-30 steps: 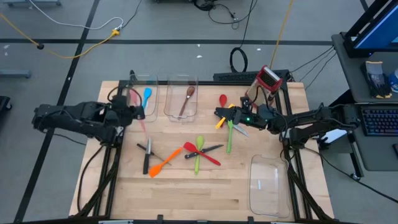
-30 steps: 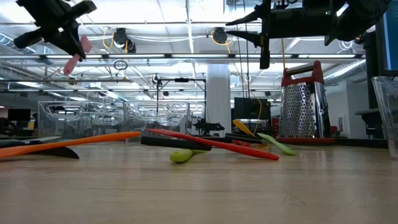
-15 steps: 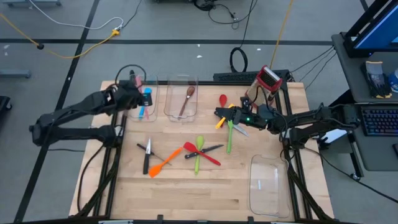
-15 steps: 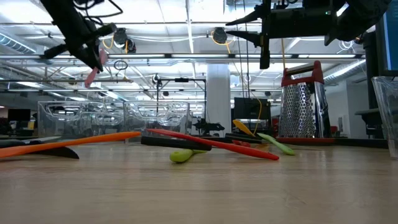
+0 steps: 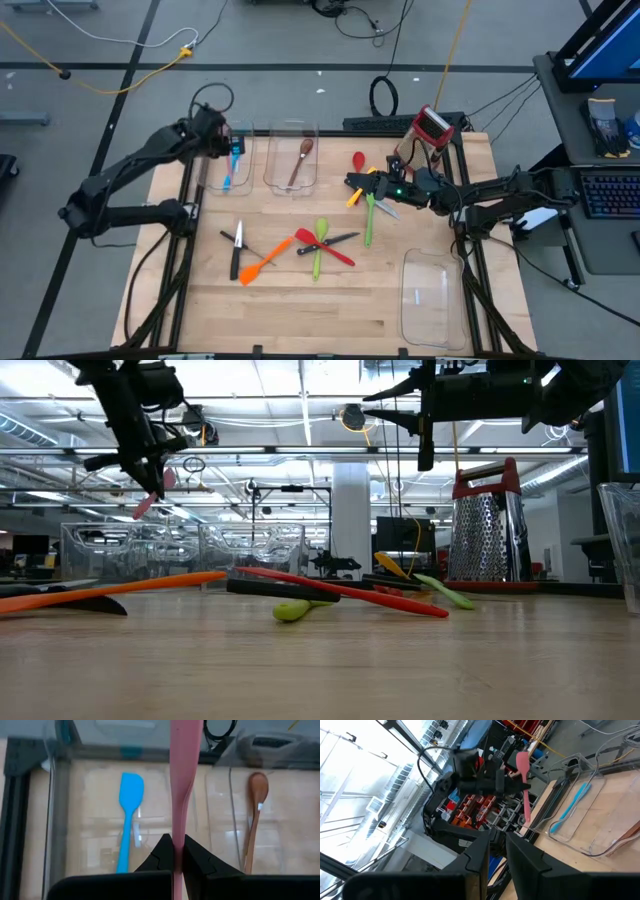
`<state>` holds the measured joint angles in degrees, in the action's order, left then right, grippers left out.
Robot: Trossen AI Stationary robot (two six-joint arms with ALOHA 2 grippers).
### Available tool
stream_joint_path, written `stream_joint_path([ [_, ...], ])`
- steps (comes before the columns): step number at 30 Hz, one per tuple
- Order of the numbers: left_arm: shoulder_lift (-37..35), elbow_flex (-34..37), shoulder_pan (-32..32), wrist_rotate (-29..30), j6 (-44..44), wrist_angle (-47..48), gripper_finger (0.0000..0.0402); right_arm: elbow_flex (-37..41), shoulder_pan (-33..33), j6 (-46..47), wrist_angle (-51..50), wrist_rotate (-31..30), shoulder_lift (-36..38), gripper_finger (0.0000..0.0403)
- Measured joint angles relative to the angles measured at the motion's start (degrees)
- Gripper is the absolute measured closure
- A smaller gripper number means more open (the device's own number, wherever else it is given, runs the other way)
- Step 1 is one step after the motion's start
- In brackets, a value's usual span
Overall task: Pick & Place Kitchen Items
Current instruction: Put the pink spatula into the left transparent bin
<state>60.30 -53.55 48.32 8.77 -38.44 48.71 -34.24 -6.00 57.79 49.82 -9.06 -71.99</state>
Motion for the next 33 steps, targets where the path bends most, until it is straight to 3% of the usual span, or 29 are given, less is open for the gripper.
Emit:
stream_joint_path([
  [4, 5.8, -5.7, 3.5, -0.5, 5.5, 1.3, 0.0397, 0.0, 0.0, 0.0, -0.4, -0.1, 0.0, 0.0344],
  [11, 18.1, -13.3, 6.8, -2.4, 14.4, 11.5, 0.0397, 0.0, 0.0, 0.0, -2.9, 0.1, 0.0, 0.0344],
  [24, 24.4, -13.6, 7.3, -2.6, 24.5, 14.5, 0.0397, 0.0, 0.0, 0.0, -3.0, 0.0, 0.0, 0.0344],
  [33, 28.7, -11.3, 7.3, -2.7, 24.2, 14.0, 0.0397, 0.0, 0.0, 0.0, -3.0, 0.1, 0.0, 0.0344],
])
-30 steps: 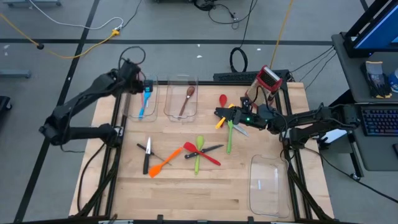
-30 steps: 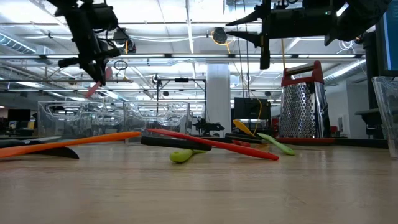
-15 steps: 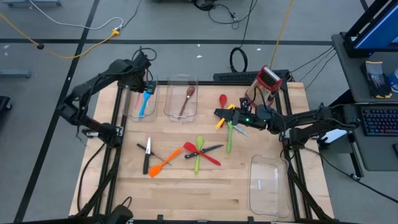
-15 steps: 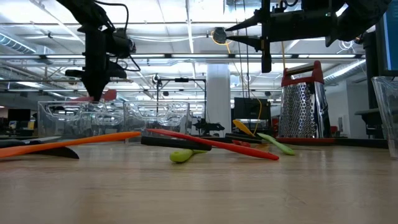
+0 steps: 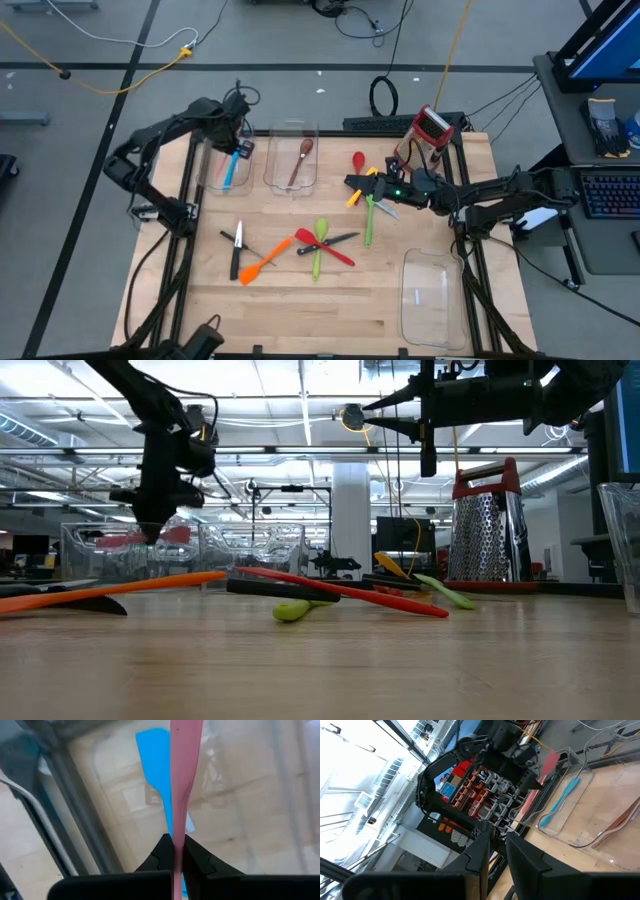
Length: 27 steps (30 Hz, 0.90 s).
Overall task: Pick & Place Kitchen Items
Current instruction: Put the pink spatula into the left transparent bin
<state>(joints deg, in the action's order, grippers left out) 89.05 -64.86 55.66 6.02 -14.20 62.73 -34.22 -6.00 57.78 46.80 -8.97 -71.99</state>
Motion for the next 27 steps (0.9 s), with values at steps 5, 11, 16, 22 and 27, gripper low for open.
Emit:
stream_joint_path([
  [5, 0.9, 4.1, 0.9, 0.0, -0.9, -3.7, 0.0397, 0.0, 0.0, 0.0, 0.0, 0.0, 0.0, 0.0344],
  [11, 0.9, 7.8, 2.4, -1.0, -1.3, -6.5, 0.0397, 0.0, 0.0, 0.0, 0.0, 0.0, 0.0, 0.0344],
  [16, 0.8, 8.4, 2.7, -1.0, -1.1, -7.4, 0.0374, 0.0, 0.0, 0.0, 0.0, 0.0, 0.0, 0.0344],
  [22, 0.8, 8.4, 2.7, -1.0, -0.9, -8.5, 0.0354, 0.0, 0.0, 0.0, 0.0, 0.1, 0.0, 0.0344],
  [27, 0.8, 8.4, 2.7, -1.4, -0.9, -9.1, 0.0324, 0.0, 0.0, 0.0, 0.0, 0.1, 0.0, 0.0344],
])
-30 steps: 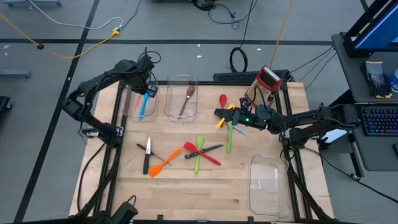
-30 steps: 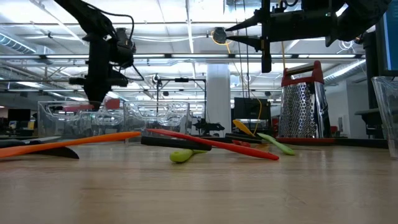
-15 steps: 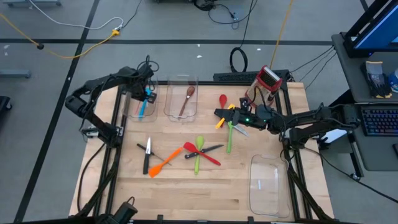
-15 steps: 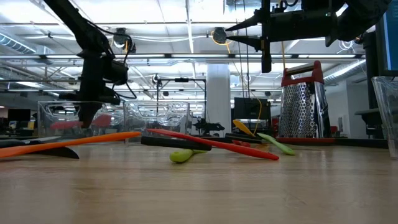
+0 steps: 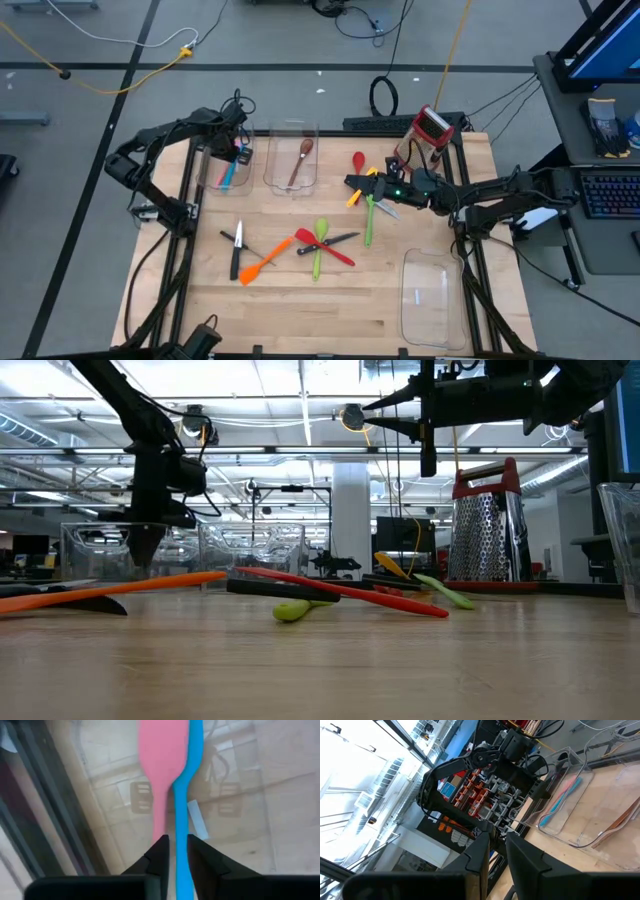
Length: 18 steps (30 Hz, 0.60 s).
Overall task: Pick & Place Kitchen Items
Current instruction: Put the pink spatula into the left transparent bin, then put the green spatula into the left transparent bin
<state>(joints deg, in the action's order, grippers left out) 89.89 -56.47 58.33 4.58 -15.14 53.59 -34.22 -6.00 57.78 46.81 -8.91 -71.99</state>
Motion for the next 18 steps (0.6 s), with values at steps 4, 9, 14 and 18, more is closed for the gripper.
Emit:
stream_joint_path([
  [4, 0.0, 0.0, 0.0, 0.0, 0.0, 0.0, 0.0285, 0.0, 0.0, 0.0, 0.0, 0.0, 0.0, 0.0344],
  [9, -1.9, -1.2, 0.0, -2.1, 1.1, 1.0, 0.0245, 0.0, 0.0, -1.5, 0.0, 0.1, 0.0, 0.0344],
  [14, -9.1, -4.0, -1.0, -3.0, 0.0, 1.4, 0.0233, 0.0, 0.0, -3.9, 0.0, 0.1, 0.0, 0.0344],
  [18, -16.9, -7.0, -3.2, -3.2, -1.5, 1.6, 0.0238, 0.0, -0.1, -6.4, 0.0, 0.1, 0.0, 0.0344],
])
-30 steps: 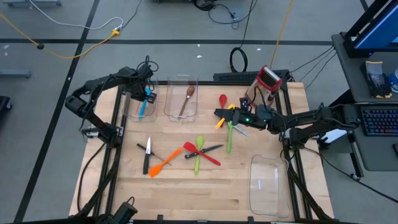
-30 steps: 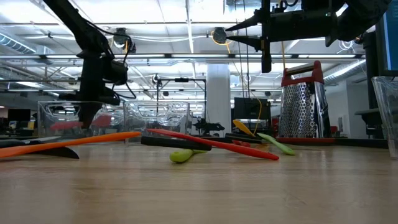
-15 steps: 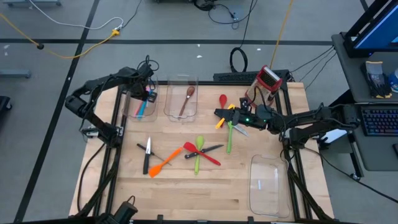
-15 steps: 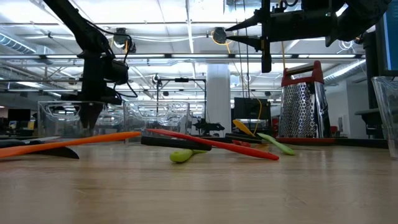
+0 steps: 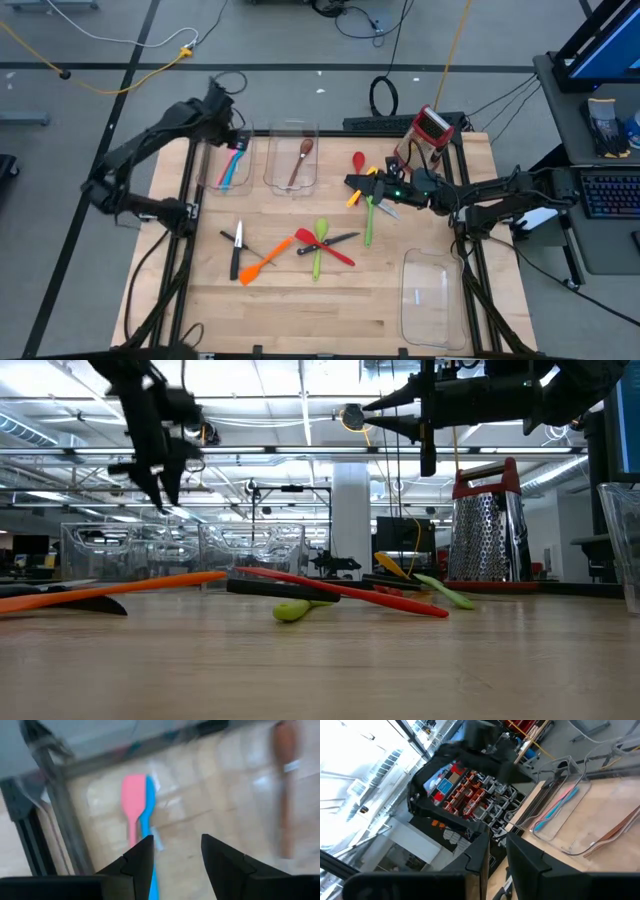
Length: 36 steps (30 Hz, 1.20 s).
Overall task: Pick & Place Kitchen Items
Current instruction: Put the green spatula into the left transparent bin
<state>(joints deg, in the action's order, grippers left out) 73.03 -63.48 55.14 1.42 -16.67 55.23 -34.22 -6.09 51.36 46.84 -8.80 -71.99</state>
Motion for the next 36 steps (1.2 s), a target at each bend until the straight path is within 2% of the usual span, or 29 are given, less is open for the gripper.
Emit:
stream_joint_path([
  [3, -5.7, -1.6, -2.7, -0.1, -2.2, 0.0, 0.0246, 0.0, 0.0, -2.1, 0.0, 0.1, 0.0, 0.0344],
  [7, -12.0, -2.4, -7.6, -3.6, -6.3, -0.5, 0.0253, 0.0, 0.0, -3.2, 0.0, 0.1, 0.0, 0.0344],
  [13, -17.2, -2.4, -17.9, -5.1, -12.5, -2.6, 0.0271, 0.0, -0.2, -4.0, 0.0, 0.1, 0.0, 0.0344],
  [20, -17.0, -2.4, -30.7, -4.2, -18.5, -7.7, 0.03, 0.0, -0.2, -4.5, 0.0, 0.1, 0.0, 0.0344],
  [28, -13.6, -2.4, -41.2, -1.2, -22.9, -14.7, 0.0331, 0.0, -0.2, -4.9, 0.0, 0.3, 0.0, 0.0344],
  [32, -12.2, -2.4, -45.8, -1.1, -20.2, -18.0, 0.0358, 0.0, -0.3, -8.5, 0.0, 5.4, 0.0, 0.0344],
  [36, -11.5, -2.4, -50.4, -0.9, -12.2, -20.2, 0.0394, 0.0, -0.2, -12.1, 0.0, 8.0, 0.0, 0.0344],
])
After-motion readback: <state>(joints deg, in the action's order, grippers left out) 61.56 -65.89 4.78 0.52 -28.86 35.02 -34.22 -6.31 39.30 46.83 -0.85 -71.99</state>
